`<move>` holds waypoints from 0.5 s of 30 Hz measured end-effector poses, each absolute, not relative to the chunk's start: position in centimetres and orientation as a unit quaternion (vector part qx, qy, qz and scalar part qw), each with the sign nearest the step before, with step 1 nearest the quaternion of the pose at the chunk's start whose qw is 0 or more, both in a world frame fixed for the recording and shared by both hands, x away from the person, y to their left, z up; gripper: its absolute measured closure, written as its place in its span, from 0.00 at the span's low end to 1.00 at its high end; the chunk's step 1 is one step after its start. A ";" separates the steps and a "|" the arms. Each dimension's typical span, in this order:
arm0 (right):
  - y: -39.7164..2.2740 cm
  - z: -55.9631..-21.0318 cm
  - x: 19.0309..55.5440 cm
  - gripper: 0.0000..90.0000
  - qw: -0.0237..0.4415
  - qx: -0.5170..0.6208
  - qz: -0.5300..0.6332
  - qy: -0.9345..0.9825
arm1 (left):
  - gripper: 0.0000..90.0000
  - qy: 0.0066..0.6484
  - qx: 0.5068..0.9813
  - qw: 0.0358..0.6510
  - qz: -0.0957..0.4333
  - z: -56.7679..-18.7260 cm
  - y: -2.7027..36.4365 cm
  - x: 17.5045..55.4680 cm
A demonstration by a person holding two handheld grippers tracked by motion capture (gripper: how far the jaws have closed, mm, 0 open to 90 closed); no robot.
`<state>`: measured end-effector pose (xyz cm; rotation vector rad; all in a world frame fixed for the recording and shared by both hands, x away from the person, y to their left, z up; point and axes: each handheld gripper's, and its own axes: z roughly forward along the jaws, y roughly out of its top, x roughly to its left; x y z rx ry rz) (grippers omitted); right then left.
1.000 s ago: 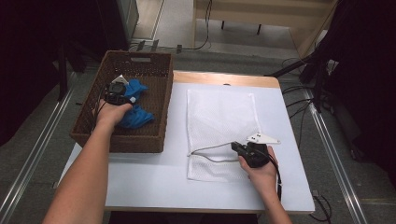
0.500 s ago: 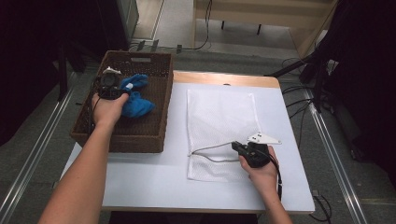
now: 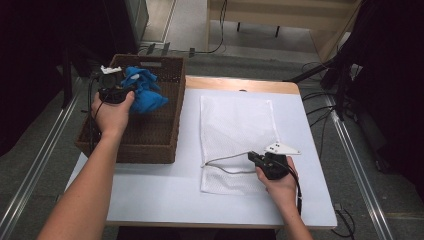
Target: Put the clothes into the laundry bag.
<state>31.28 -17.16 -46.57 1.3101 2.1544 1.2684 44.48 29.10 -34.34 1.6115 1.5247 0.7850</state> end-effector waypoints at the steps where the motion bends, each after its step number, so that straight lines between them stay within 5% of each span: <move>1: -17.2 -46.6 31.3 0.99 0.160 0.458 0.444 0.753 | 0.80 0.596 0.629 0.390 0.312 -34.2 29.0 44.4; 6: -17.2 -46.6 31.3 1.00 0.161 0.458 0.444 0.753 | 0.80 0.599 0.596 0.442 0.302 -32.8 28.6 43.8; 15: -17.2 -46.6 31.3 1.00 0.165 0.459 0.442 0.753 | 0.80 0.562 0.612 0.455 0.320 -30.8 26.5 43.2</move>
